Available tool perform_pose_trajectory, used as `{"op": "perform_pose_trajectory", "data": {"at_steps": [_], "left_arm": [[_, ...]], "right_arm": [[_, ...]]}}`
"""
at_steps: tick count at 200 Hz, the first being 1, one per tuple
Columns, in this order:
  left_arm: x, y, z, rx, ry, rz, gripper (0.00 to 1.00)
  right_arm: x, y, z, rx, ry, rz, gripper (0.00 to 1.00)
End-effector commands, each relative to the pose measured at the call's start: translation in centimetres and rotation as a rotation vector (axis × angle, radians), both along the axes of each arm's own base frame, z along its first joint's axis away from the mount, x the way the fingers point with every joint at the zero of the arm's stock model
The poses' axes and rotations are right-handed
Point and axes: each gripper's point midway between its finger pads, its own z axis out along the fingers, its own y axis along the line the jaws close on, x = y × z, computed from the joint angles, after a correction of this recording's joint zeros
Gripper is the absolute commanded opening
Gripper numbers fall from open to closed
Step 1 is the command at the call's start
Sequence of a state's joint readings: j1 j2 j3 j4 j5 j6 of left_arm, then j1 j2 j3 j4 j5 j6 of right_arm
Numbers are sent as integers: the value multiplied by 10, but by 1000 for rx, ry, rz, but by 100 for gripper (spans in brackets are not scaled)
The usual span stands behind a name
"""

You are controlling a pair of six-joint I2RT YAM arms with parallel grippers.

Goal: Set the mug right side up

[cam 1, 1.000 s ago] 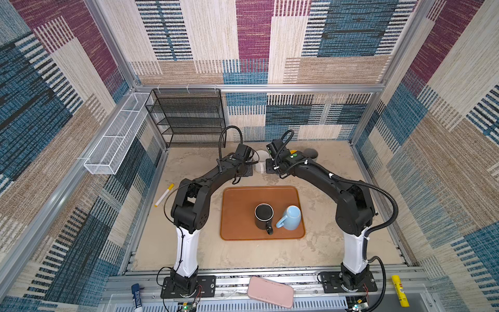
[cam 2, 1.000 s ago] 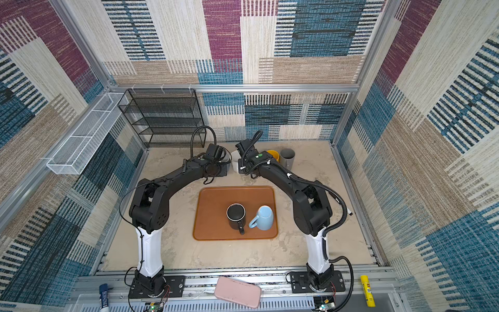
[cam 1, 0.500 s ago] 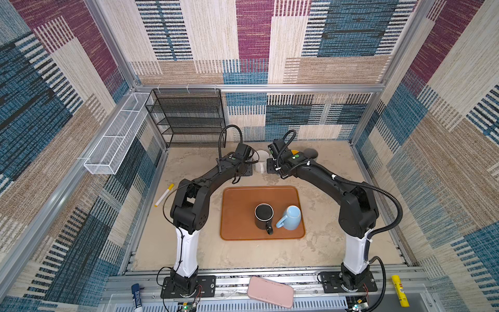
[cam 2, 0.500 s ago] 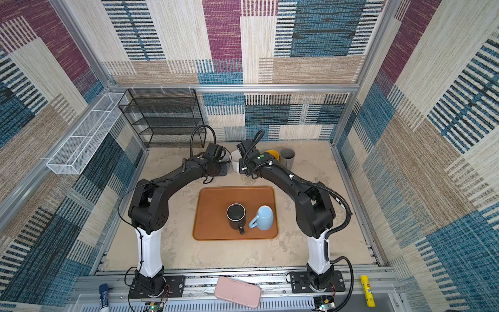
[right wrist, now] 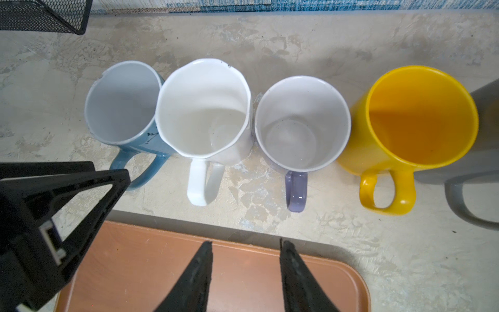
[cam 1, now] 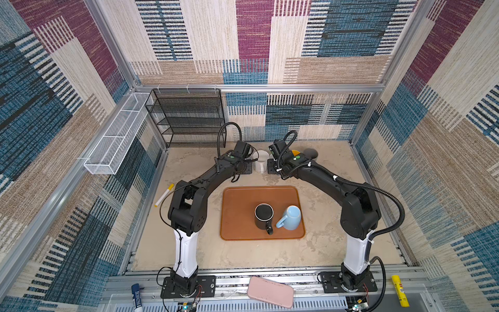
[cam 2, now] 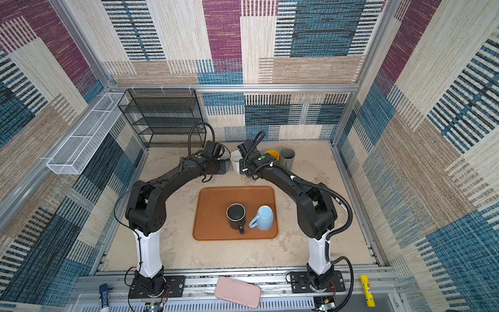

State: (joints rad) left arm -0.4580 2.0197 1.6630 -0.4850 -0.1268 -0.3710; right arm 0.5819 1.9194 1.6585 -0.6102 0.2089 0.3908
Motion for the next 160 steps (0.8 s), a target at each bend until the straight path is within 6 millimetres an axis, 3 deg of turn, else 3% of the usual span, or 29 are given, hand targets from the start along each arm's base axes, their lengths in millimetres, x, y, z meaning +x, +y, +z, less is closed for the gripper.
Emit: {"op": "perform_pose_trajectory", "data": {"at_steps": [1,31,77,108,160], "left_arm": [[-2,3,15,8,-29,-11,44],[-7,6,36,0,-76,-19,44],[-21,20,70,-9,-159,-8,45],[-31,31,85,9,-190,-1,45],[-49,50,94,31,-191,21,48]], "right_arm": [[6,2,17,25,-60,7,47],[-1,3,30,50,-91,44,47],[-34,-9,30,14,-97,133,47],[-67,-13,30,-20,-92,208,47],[-136,-1,19,10,-31,364,46]]}}
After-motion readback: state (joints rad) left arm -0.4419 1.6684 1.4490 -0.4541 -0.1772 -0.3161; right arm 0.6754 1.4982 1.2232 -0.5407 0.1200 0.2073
